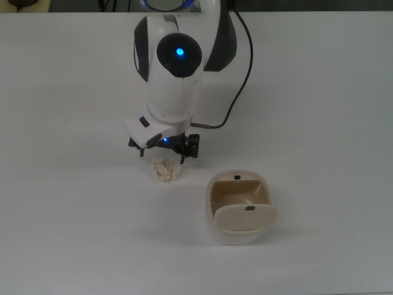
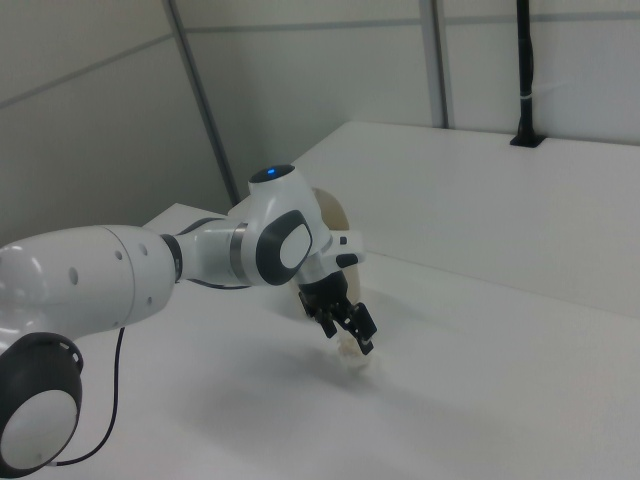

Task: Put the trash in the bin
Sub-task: 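Lower the open gripper down onto the crumpled white paper ball, then close the gripper around the paper ball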

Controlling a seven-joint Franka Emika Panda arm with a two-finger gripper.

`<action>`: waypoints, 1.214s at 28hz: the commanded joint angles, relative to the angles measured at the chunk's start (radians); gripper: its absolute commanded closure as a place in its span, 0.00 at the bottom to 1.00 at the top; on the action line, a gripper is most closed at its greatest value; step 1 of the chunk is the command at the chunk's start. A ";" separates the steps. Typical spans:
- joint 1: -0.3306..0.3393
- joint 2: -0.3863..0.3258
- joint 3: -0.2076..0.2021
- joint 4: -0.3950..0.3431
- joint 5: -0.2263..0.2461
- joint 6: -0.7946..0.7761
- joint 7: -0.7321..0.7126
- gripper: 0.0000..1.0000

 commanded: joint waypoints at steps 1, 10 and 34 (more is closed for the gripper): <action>0.032 0.028 -0.008 -0.005 -0.038 0.027 0.041 0.00; 0.036 0.056 -0.010 -0.002 -0.086 0.044 0.097 0.00; 0.035 0.066 -0.017 0.000 -0.136 0.081 0.137 1.00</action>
